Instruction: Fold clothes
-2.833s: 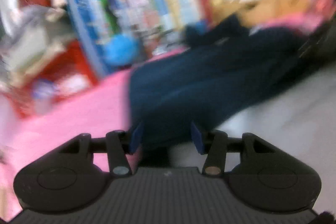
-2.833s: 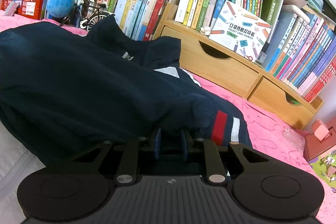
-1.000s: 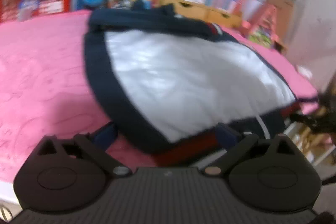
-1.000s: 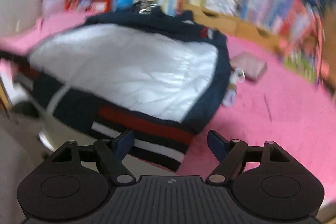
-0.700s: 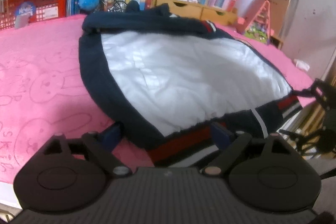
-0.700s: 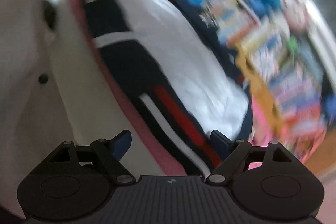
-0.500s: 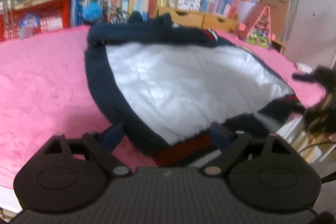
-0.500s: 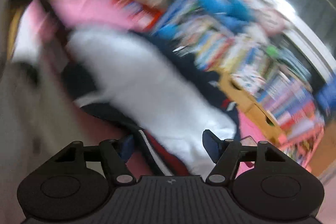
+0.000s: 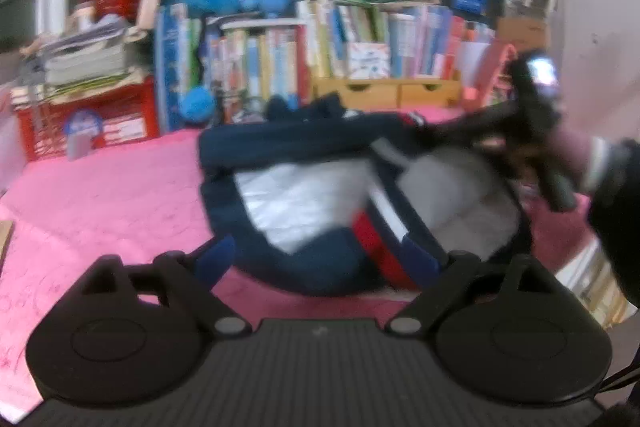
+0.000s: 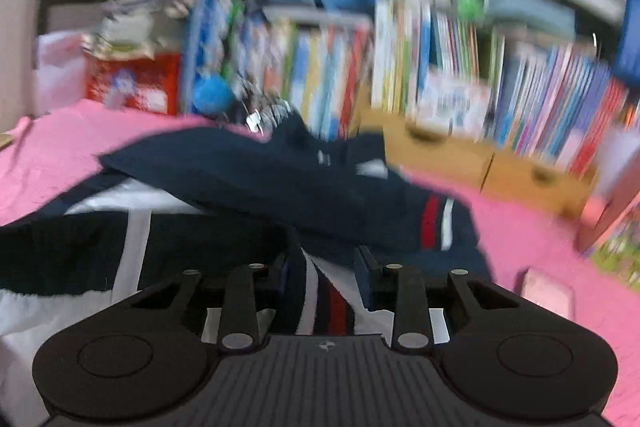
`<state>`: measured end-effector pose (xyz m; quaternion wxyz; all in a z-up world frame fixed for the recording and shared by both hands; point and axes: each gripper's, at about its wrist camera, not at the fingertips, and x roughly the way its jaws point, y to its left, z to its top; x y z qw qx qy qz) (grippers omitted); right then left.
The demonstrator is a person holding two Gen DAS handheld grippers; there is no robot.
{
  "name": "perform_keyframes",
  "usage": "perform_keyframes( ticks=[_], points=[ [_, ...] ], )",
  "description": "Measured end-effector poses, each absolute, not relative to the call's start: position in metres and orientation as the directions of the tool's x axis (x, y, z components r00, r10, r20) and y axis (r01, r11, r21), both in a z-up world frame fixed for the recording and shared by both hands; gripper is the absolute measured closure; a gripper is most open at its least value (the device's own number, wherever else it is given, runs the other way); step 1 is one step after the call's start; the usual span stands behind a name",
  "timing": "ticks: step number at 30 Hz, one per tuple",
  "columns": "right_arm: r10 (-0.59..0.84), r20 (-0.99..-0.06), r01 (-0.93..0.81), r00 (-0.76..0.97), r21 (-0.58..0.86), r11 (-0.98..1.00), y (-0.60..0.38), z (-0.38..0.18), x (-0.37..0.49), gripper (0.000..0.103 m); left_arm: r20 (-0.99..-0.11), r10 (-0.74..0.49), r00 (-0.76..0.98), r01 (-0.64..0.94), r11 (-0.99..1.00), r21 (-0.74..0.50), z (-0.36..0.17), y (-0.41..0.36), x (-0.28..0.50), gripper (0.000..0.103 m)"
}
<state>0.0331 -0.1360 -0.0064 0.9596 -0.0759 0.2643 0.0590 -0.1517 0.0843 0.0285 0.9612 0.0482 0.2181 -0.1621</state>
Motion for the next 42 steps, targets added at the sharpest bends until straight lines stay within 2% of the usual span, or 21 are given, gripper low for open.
perform_keyframes(
  ticks=[3, 6, 10, 13, 15, 18, 22, 26, 28, 30, 32, 33, 34, 35, 37, 39, 40, 41, 42],
  points=[
    [0.044, -0.574, -0.113, 0.817, -0.084, 0.99, -0.139, -0.023, 0.056, 0.07, -0.437, -0.317, 0.842, 0.375, 0.926, 0.051, 0.025, 0.067, -0.14, 0.009],
    [0.105, -0.572, -0.133, 0.813, -0.007, 0.991, -0.147, -0.023, 0.048, 0.065, -0.433, -0.326, 0.84, 0.411, 0.904, 0.117, 0.021, 0.049, -0.126, 0.009],
    [0.269, -0.505, -0.213, 0.82, 0.168, 0.963, -0.18, 0.002, 0.027, 0.041, -0.444, -0.296, 0.846, 0.426, 0.876, 0.226, 0.005, 0.032, -0.097, 0.008],
    [0.307, -0.422, -0.244, 0.853, 0.198, 0.949, -0.212, 0.029, -0.005, 0.026, -0.444, -0.231, 0.866, 0.367, 0.896, 0.251, -0.002, 0.038, -0.073, 0.008],
    [0.303, -0.401, -0.279, 0.865, 0.119, 0.953, -0.222, 0.04, -0.026, 0.021, -0.444, -0.195, 0.875, 0.31, 0.929, 0.204, 0.0, 0.048, -0.062, 0.008],
    [0.291, -0.444, -0.36, 0.848, -0.079, 0.929, -0.22, 0.04, -0.047, 0.02, -0.45, -0.18, 0.875, 0.255, 0.96, 0.112, 0.004, 0.065, -0.054, 0.008],
    [0.276, -0.567, -0.516, 0.776, -0.318, 0.796, -0.174, 0.005, -0.051, 0.02, -0.473, -0.326, 0.819, 0.373, 0.928, 0.007, 0.008, 0.071, -0.065, 0.009],
    [0.27, -0.59, -0.589, 0.761, -0.452, 0.67, -0.136, -0.025, -0.045, 0.019, -0.531, -0.39, 0.752, 0.493, 0.868, 0.061, 0.001, 0.054, -0.079, 0.007],
    [0.282, -0.606, -0.587, 0.743, -0.389, 0.71, -0.134, -0.028, -0.03, 0.019, -0.558, -0.363, 0.746, 0.503, 0.857, 0.115, -0.007, 0.046, -0.081, 0.008],
    [0.303, -0.639, -0.57, 0.707, -0.262, 0.779, -0.144, -0.027, -0.015, 0.025, -0.57, -0.361, 0.738, 0.501, 0.859, 0.104, -0.013, 0.043, -0.079, 0.021],
    [0.314, -0.662, -0.538, 0.681, -0.16, 0.828, -0.155, -0.028, -0.008, 0.049, -0.57, -0.377, 0.73, 0.484, 0.874, 0.041, -0.011, 0.046, -0.077, 0.042],
    [0.306, -0.664, -0.52, 0.682, -0.147, 0.841, -0.158, -0.028, -0.01, 0.055, -0.564, -0.379, 0.734, 0.477, 0.879, 0.031, -0.009, 0.047, -0.077, 0.047],
    [0.291, -0.66, -0.506, 0.693, -0.157, 0.848, -0.16, -0.027, -0.014, 0.07, -0.552, -0.378, 0.744, 0.468, 0.883, 0.026, -0.006, 0.049, -0.078, 0.058],
    [0.275, -0.654, -0.492, 0.704, -0.17, 0.854, -0.162, -0.026, -0.019, 0.077, -0.542, -0.383, 0.748, 0.464, 0.886, 0.014, -0.002, 0.052, -0.078, 0.063],
    [0.29, -0.64, -0.49, 0.712, -0.157, 0.857, -0.168, -0.018, -0.024, 0.077, -0.525, -0.399, 0.752, 0.464, 0.886, -0.009, 0.006, 0.057, -0.077, 0.063],
    [0.3, -0.619, -0.486, 0.726, -0.153, 0.861, -0.173, -0.01, -0.025, 0.071, -0.519, -0.412, 0.749, 0.471, 0.882, -0.019, 0.01, 0.061, -0.073, 0.058],
    [0.295, -0.613, -0.483, 0.733, -0.164, 0.86, -0.175, -0.008, -0.021, 0.056, -0.53, -0.407, 0.744, 0.466, 0.884, -0.024, 0.007, 0.06, -0.07, 0.052],
    [0.289, -0.616, -0.487, 0.732, -0.177, 0.855, -0.175, -0.01, -0.015, 0.034, -0.544, -0.401, 0.737, 0.46, 0.887, -0.031, 0.002, 0.059, -0.067, 0.04],
    [0.283, -0.621, -0.491, 0.731, -0.19, 0.85, -0.174, -0.012, -0.009, 0.023, -0.558, -0.395, 0.73, 0.453, 0.891, -0.038, -0.002, 0.059, -0.063, 0.034]
  ],
)
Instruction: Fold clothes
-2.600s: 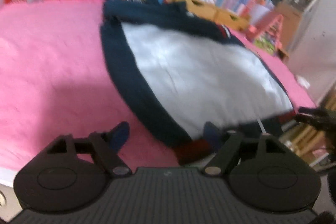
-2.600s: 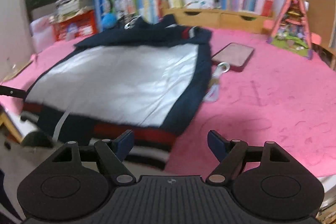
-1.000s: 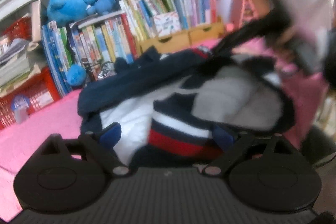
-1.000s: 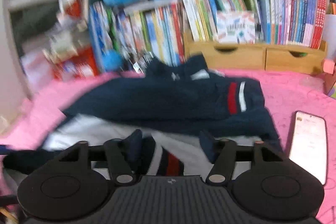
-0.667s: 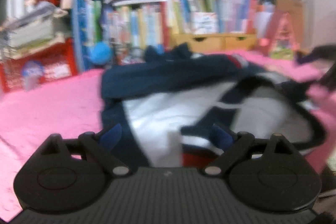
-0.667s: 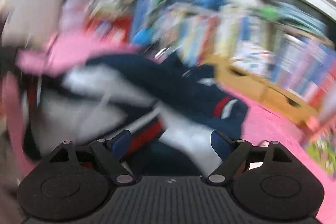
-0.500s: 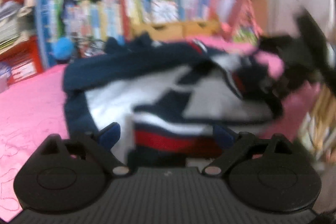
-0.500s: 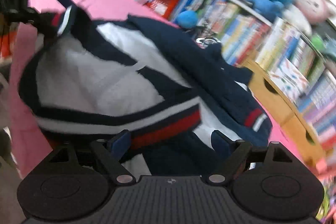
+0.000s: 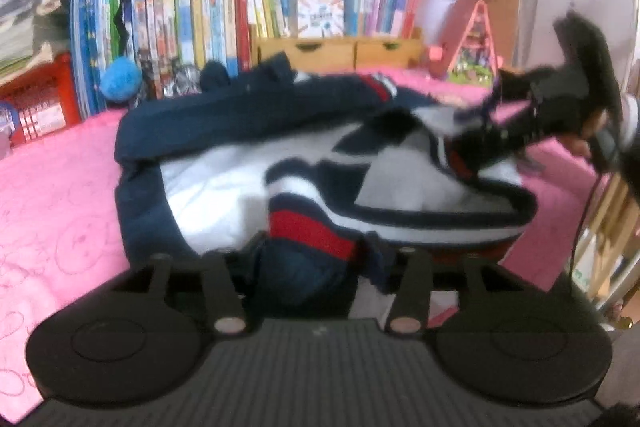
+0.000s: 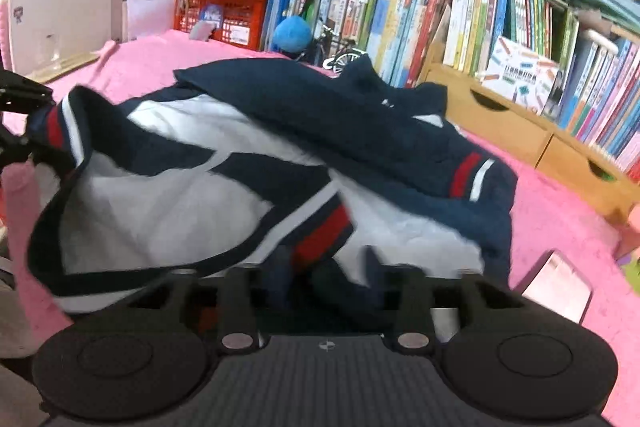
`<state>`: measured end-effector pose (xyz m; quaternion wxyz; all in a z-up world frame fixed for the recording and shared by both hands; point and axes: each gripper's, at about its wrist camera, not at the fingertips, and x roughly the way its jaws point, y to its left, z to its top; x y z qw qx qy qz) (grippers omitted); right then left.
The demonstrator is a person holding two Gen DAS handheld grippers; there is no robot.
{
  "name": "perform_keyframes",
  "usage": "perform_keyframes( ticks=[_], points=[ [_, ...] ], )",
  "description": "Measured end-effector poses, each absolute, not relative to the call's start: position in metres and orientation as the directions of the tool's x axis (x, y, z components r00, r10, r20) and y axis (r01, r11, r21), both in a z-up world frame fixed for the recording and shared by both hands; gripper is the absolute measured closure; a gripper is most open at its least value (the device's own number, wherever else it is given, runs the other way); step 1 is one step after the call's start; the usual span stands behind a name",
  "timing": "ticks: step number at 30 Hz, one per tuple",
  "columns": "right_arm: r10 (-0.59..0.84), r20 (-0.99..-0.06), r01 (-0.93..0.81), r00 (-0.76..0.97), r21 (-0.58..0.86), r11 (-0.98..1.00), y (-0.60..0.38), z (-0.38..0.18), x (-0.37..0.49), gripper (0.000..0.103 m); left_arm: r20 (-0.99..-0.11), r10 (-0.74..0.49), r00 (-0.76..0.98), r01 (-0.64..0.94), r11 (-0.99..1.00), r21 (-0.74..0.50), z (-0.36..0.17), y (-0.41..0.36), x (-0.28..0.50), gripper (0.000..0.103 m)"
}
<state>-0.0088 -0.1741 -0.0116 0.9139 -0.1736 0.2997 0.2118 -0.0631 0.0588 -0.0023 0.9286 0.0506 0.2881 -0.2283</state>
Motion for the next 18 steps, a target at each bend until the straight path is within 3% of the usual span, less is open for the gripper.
perform_keyframes(
  ticks=[1, 3, 4, 5, 7, 10, 13, 18],
  points=[
    [0.281, -0.643, -0.506, 0.712, -0.192, 0.841, -0.172, -0.018, -0.003, 0.013, -0.572, -0.389, 0.722, 0.446, 0.894, -0.044, -0.007, 0.058, -0.06, 0.03],
    [0.275, -0.693, -0.528, 0.666, -0.179, 0.83, -0.168, -0.031, 0.006, 0.019, -0.569, -0.387, 0.725, 0.43, 0.9, -0.064, -0.009, 0.057, -0.061, 0.039],
    [0.292, -0.69, -0.521, 0.663, -0.145, 0.841, -0.168, -0.032, 0.004, 0.034, -0.566, -0.387, 0.728, 0.422, 0.903, -0.075, -0.01, 0.057, -0.062, 0.057],
    [0.314, -0.695, -0.529, 0.647, -0.112, 0.841, -0.168, -0.031, -0.001, 0.057, -0.559, -0.386, 0.734, 0.414, 0.907, -0.081, -0.007, 0.056, -0.067, 0.068],
    [0.295, -0.68, -0.517, 0.671, -0.143, 0.844, -0.165, -0.023, -0.018, 0.079, -0.54, -0.383, 0.75, 0.393, 0.914, -0.102, 0.005, 0.058, -0.074, 0.08],
    [0.327, -0.617, -0.501, 0.716, -0.127, 0.856, -0.172, 0.002, -0.036, 0.084, -0.455, -0.4, 0.796, 0.382, 0.914, -0.136, 0.043, 0.068, -0.061, 0.083],
    [0.326, -0.497, -0.437, 0.804, -0.122, 0.891, -0.182, 0.04, -0.032, 0.085, -0.361, -0.411, 0.837, 0.376, 0.911, -0.167, 0.082, 0.079, -0.045, 0.084],
    [0.226, -0.287, -0.25, 0.931, -0.051, 0.967, -0.214, 0.091, 0.044, 0.084, -0.272, -0.281, 0.92, 0.291, 0.957, -0.005, 0.121, 0.088, 0.054, 0.079]
  ],
)
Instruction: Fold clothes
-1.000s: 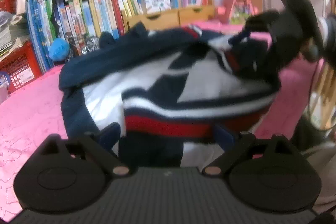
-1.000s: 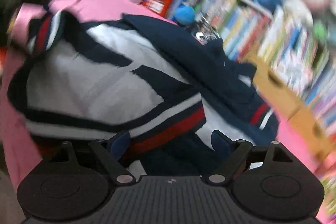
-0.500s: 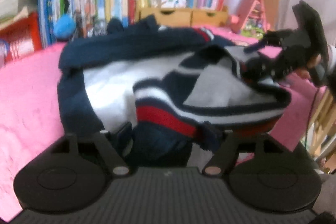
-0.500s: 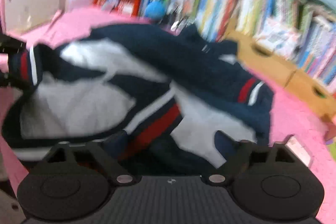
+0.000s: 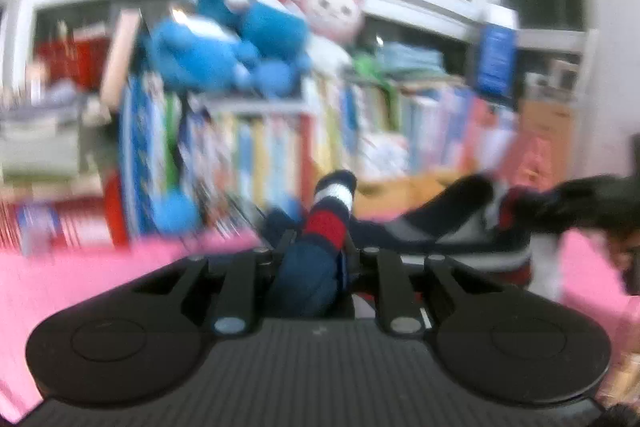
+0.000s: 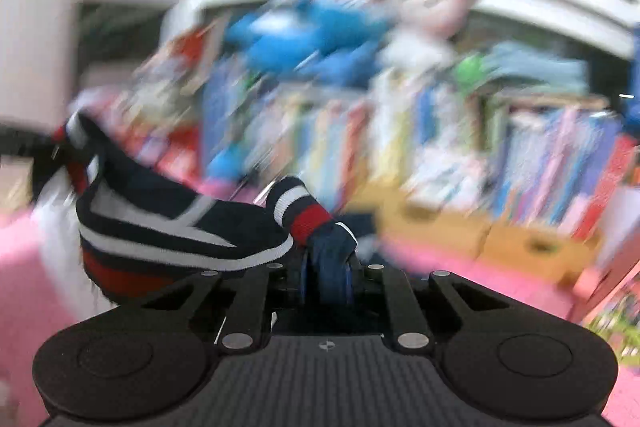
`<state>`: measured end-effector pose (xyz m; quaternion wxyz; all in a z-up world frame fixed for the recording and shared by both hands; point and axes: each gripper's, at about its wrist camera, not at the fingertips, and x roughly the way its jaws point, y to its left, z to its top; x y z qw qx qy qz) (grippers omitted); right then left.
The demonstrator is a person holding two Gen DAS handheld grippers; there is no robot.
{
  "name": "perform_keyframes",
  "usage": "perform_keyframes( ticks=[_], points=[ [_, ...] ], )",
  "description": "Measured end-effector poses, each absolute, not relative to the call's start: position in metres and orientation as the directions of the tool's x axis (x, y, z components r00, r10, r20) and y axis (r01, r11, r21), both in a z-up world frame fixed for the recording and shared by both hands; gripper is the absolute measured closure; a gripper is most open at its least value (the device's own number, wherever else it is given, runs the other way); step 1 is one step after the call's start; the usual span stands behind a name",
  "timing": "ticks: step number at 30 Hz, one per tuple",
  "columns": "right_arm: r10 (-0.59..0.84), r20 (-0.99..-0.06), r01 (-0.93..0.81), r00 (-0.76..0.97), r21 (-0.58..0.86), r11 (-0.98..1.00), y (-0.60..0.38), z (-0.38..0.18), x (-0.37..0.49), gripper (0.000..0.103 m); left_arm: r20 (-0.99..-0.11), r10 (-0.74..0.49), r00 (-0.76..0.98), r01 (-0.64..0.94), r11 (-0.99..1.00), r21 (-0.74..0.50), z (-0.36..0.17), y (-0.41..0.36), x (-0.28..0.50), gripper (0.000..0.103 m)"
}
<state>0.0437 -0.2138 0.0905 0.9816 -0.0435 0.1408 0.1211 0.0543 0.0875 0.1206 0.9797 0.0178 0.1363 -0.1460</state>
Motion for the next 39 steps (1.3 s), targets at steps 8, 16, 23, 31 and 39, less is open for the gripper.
perform_keyframes(
  ticks=[8, 16, 23, 31, 39],
  points=[
    [-0.035, -0.573, 0.109, 0.819, 0.095, 0.99, -0.26, 0.02, 0.204, 0.045, -0.519, 0.074, 0.852, -0.09, 0.996, -0.005, 0.056, 0.124, 0.21, 0.048],
    [0.07, -0.478, -0.052, 0.875, 0.051, 0.997, -0.253, 0.025, 0.123, 0.035, -0.471, -0.151, 0.869, 0.12, 0.988, -0.095, 0.032, 0.128, 0.106, 0.024],
    [0.165, -0.465, -0.188, 0.87, -0.002, 0.982, -0.234, 0.031, 0.052, 0.025, -0.512, -0.099, 0.854, 0.169, 0.981, 0.093, 0.001, 0.097, 0.077, 0.008],
    [0.063, -0.543, -0.104, 0.837, -0.044, 0.994, -0.251, -0.001, 0.06, 0.022, -0.58, -0.043, 0.814, 0.048, 0.999, -0.005, -0.015, 0.097, 0.099, 0.091],
    [0.248, -0.581, -0.214, 0.775, 0.128, 0.968, -0.251, 0.005, 0.048, 0.089, -0.474, 0.016, 0.88, -0.008, 1.0, 0.019, 0.025, 0.124, 0.064, 0.096]
  ],
)
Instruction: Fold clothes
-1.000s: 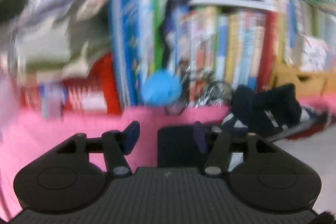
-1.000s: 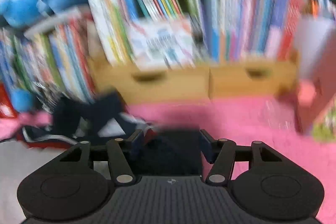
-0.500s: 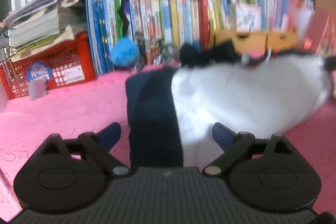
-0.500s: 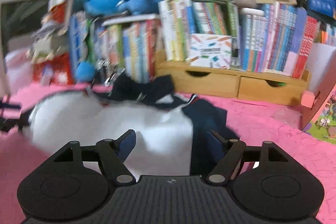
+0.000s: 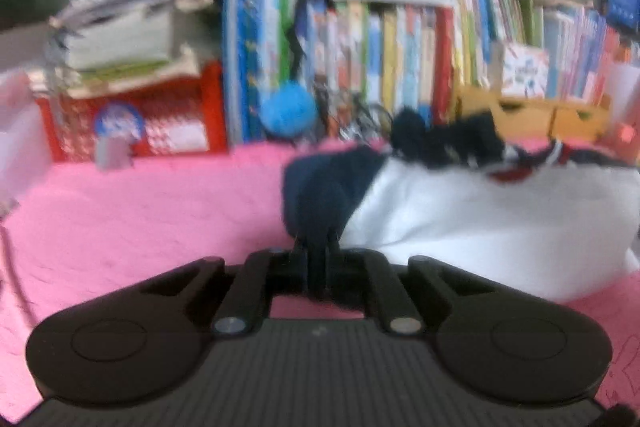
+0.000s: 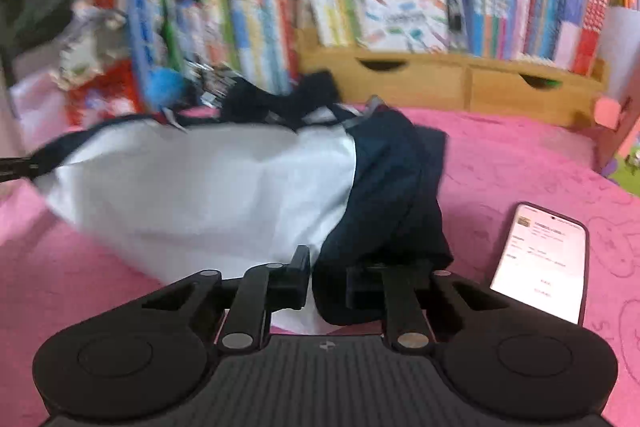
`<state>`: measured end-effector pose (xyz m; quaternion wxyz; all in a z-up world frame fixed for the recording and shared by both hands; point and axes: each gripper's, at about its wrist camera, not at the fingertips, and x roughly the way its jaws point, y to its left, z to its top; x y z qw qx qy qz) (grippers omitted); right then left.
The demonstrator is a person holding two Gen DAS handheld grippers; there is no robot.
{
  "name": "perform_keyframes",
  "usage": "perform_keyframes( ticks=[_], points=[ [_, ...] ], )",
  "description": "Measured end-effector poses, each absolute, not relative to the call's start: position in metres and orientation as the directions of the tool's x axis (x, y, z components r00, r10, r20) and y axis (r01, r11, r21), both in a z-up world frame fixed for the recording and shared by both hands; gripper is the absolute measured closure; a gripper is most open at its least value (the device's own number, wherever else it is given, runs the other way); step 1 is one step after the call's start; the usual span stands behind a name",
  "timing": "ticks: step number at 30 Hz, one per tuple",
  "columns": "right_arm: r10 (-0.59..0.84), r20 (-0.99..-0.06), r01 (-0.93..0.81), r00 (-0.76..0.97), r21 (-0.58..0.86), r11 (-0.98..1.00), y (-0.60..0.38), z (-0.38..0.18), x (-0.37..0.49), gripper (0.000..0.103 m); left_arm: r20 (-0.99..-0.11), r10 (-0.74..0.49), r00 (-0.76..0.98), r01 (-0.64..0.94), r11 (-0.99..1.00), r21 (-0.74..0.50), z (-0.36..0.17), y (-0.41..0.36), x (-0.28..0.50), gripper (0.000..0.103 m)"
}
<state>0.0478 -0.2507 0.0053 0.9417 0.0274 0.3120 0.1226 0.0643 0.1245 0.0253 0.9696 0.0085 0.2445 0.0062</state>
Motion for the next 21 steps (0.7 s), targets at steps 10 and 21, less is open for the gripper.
perform_keyframes(
  ticks=[10, 21],
  points=[
    [-0.018, -0.612, -0.089, 0.791, -0.143, 0.986, -0.243, 0.0, 0.003, 0.082, -0.551, 0.106, 0.828, -0.058, 0.993, 0.104, 0.002, 0.144, 0.05, 0.073],
    [0.222, -0.463, -0.263, 0.858, -0.024, 0.965, -0.166, 0.031, 0.018, 0.068, -0.395, -0.113, 0.912, 0.139, 0.99, 0.039, 0.055, 0.094, 0.037, 0.075]
  ],
)
